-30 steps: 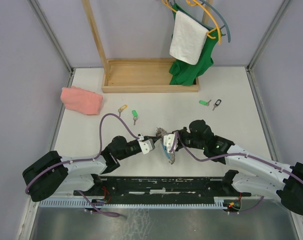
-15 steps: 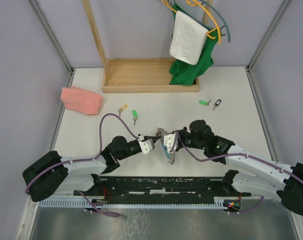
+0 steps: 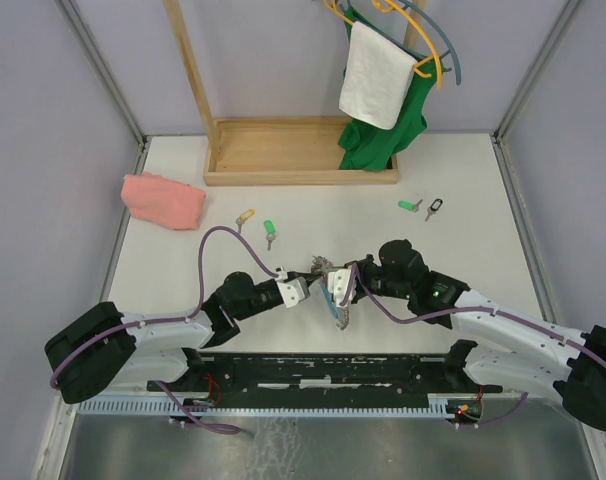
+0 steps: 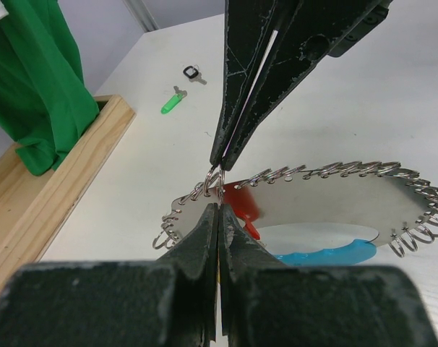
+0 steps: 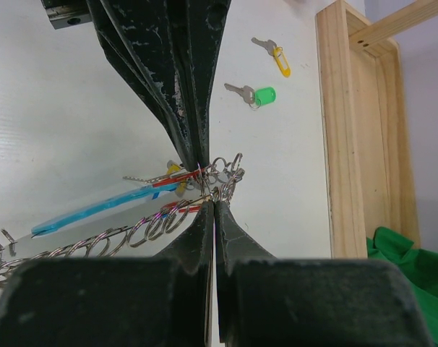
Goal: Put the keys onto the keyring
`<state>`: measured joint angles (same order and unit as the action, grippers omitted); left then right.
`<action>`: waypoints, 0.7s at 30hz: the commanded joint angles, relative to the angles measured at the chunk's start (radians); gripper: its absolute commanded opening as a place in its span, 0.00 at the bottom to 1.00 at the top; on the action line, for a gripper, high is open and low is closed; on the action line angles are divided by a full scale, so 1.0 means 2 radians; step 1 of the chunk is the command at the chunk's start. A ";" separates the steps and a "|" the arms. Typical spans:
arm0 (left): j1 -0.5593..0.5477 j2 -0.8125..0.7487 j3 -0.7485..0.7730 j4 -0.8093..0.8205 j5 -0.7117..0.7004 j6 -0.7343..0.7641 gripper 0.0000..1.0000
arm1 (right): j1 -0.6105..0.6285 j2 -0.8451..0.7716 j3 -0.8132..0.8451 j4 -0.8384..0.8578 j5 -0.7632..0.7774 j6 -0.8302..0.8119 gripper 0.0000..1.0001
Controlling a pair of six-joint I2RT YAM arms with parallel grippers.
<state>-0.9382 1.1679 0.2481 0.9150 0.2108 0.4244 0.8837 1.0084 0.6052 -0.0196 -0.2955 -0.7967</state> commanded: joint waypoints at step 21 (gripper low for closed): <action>-0.001 -0.020 -0.003 0.023 -0.005 0.001 0.03 | 0.002 -0.023 0.005 0.027 0.007 -0.006 0.01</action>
<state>-0.9382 1.1465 0.2420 0.9146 0.2104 0.4248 0.8837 0.9928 0.6052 -0.0257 -0.2859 -0.8017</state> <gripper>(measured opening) 0.027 0.013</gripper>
